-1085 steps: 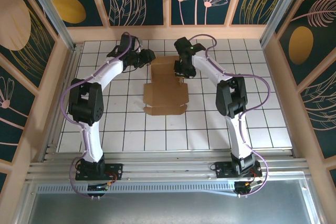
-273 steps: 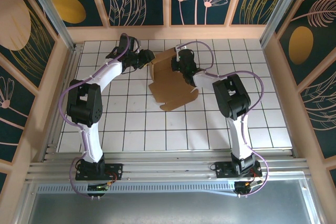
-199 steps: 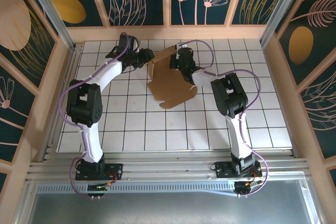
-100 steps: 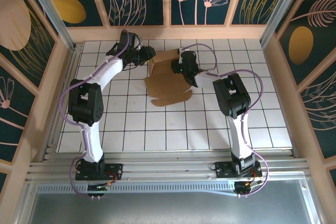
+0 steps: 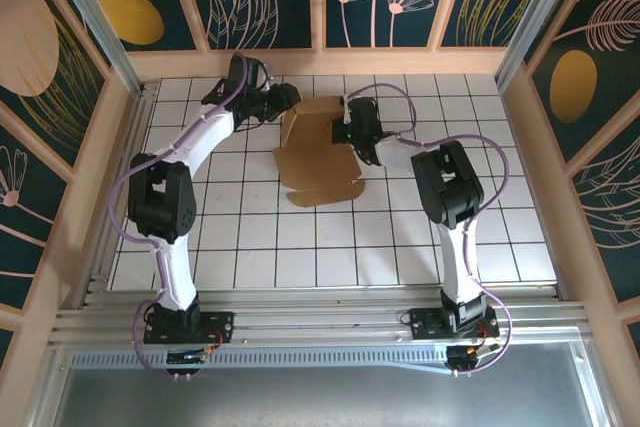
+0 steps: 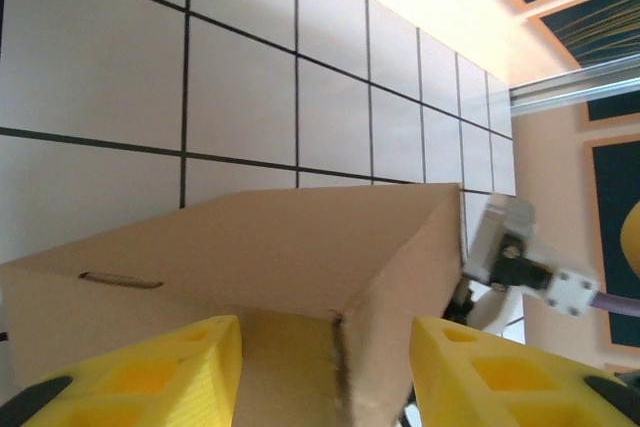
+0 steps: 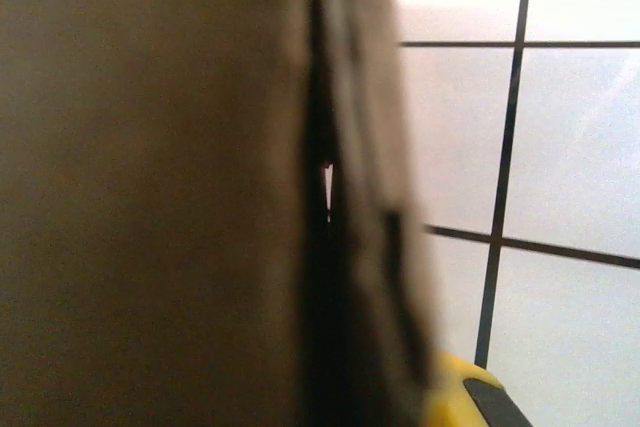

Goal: Fold the paper box

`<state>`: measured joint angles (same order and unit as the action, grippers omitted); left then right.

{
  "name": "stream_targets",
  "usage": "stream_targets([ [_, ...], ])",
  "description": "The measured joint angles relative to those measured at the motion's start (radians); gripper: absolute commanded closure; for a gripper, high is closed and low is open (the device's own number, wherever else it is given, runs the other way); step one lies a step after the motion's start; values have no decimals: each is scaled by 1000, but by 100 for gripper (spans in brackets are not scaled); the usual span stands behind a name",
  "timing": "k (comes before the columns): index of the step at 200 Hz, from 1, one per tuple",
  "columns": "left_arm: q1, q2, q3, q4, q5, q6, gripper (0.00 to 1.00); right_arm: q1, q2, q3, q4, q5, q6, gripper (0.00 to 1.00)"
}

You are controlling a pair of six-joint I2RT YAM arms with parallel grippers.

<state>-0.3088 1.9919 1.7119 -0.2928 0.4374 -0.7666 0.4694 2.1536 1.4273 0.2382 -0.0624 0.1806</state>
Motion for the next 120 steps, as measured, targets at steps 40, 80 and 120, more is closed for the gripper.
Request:
stream_targets([
  [40, -4, -149, -20, 0, -16, -6, 44, -3, -11, 48, -143, -95, -22, 100],
  [80, 16, -296, -59, -11, -52, -8, 41, -45, -34, 137, -433, -241, 1, 100],
  [120, 23, -410, -120, -23, -84, -5, 39, -161, -235, -80, -515, -417, 283, 100],
])
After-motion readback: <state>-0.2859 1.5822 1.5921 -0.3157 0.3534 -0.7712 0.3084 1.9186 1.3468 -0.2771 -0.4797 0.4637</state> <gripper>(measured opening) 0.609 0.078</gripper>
